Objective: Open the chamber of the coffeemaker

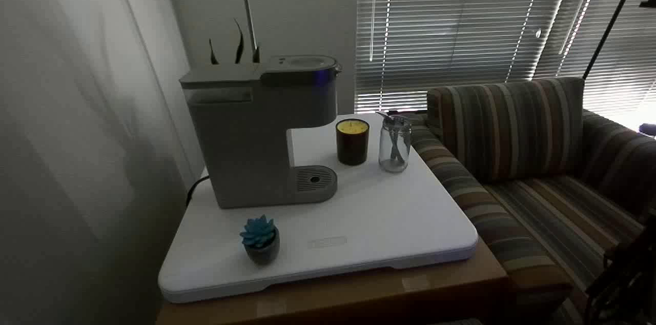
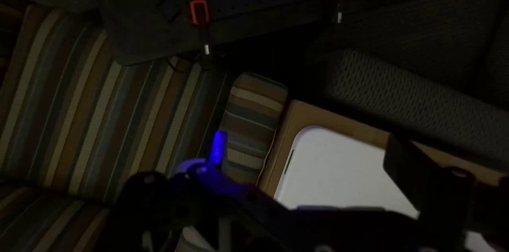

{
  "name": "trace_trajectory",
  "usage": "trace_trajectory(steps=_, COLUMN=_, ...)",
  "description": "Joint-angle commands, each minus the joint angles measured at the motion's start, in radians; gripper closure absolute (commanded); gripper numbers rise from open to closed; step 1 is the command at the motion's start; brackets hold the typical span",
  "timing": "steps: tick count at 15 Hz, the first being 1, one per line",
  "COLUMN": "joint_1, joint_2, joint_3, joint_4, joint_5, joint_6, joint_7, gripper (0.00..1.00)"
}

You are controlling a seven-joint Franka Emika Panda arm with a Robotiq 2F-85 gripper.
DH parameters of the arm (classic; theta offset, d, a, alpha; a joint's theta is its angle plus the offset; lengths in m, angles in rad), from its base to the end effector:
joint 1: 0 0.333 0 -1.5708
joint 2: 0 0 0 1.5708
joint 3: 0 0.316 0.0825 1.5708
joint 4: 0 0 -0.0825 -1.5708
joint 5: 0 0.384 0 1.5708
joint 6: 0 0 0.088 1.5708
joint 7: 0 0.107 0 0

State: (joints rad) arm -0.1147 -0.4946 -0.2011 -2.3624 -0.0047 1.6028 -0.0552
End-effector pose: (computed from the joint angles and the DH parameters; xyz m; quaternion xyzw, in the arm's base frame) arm 0.3520 -0.1217 0.4866 -0.9835 0.1102 0.1264 0.0676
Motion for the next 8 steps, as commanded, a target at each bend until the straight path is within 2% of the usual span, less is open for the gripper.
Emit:
trace_trajectory(steps=1, joint_1=-0.016, joint_2=0.002, joint_3=0.013, joint_4=0.001, joint_5=0.005, joint_6=-0.001, joint_7=-0.006, gripper=0.00)
trace_trajectory(steps=8, joint_1=-0.016, joint_2=0.002, joint_3=0.015, joint_4=0.001, joint_5=0.005, joint_6=-0.001, joint_7=-0.003, gripper=0.00)
